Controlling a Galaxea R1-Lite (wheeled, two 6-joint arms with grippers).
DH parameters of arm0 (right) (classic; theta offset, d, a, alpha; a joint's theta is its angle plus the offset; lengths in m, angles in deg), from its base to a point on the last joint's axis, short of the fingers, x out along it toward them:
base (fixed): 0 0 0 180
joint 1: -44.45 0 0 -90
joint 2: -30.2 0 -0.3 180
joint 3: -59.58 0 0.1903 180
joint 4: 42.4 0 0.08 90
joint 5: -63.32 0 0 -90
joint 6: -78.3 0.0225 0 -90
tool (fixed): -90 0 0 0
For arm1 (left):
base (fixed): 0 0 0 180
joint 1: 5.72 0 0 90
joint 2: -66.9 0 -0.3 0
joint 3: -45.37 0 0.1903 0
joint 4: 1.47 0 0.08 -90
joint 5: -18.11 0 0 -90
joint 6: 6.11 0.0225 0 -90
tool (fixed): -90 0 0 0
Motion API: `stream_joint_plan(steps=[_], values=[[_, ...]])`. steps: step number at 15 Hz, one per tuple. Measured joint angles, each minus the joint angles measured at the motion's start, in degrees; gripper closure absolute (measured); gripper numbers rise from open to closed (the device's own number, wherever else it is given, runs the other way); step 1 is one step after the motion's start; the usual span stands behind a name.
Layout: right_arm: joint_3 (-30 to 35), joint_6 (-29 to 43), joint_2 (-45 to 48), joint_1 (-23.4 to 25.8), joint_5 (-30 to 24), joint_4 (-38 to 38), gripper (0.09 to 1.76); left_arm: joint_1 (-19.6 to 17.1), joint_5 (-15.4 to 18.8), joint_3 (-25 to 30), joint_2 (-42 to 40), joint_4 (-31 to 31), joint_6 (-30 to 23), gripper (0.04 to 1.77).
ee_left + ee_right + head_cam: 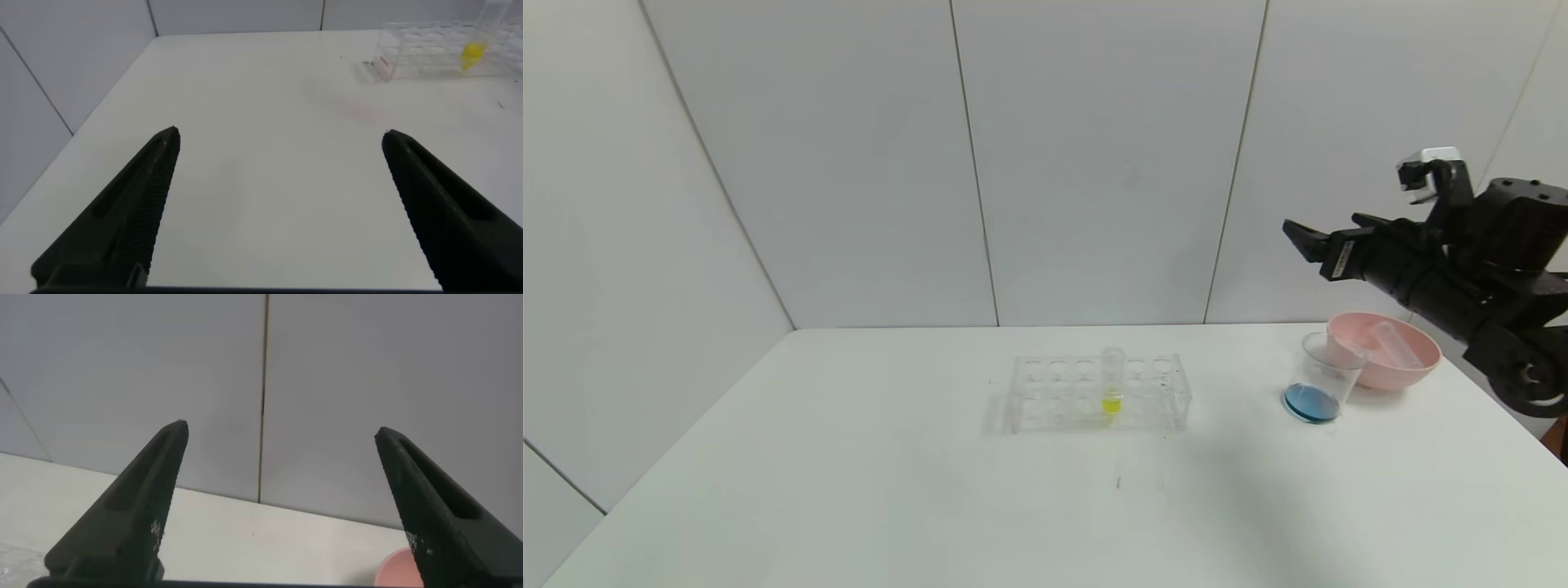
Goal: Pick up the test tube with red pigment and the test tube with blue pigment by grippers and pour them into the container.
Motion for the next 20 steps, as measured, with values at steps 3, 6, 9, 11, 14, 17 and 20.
stream_joint_plan(steps=[3, 6, 9, 11, 14, 17, 20], values=[[7.2, -0.3, 8.5, 1.5, 0.1, 3.8, 0.19, 0.0, 0.0, 0.0, 0.0, 0.0, 0.0, 0.05], [15.6, -0.6, 18.2, 4.9, 0.3, 6.9, 0.17, 0.0, 0.0, 0.0, 0.0, 0.0, 0.0, 0.05], [22.4, -0.3, 28.5, 9.6, 0.0, 8.8, 0.16, 0.0, 0.0, 0.0, 0.0, 0.0, 0.0, 0.05], [25.8, 0.7, 36.2, 12.5, -0.5, 9.0, 0.16, 0.0, 0.0, 0.0, 0.0, 0.0, 0.0, 0.05], [30.8, 3.4, 49.0, 14.5, -3.4, 8.1, 0.15, 0.0, 0.0, 0.0, 0.0, 0.0, 0.0, 0.05], [33.8, 4.7, 62.2, 14.7, -5.3, 0.6, 0.15, 0.0, 0.0, 0.0, 0.0, 0.0, 0.0, 0.05], [32.1, 4.7, 76.3, 11.8, -5.7, -17.4, 0.15, 0.0, 0.0, 0.0, 0.0, 0.0, 0.0, 0.05]])
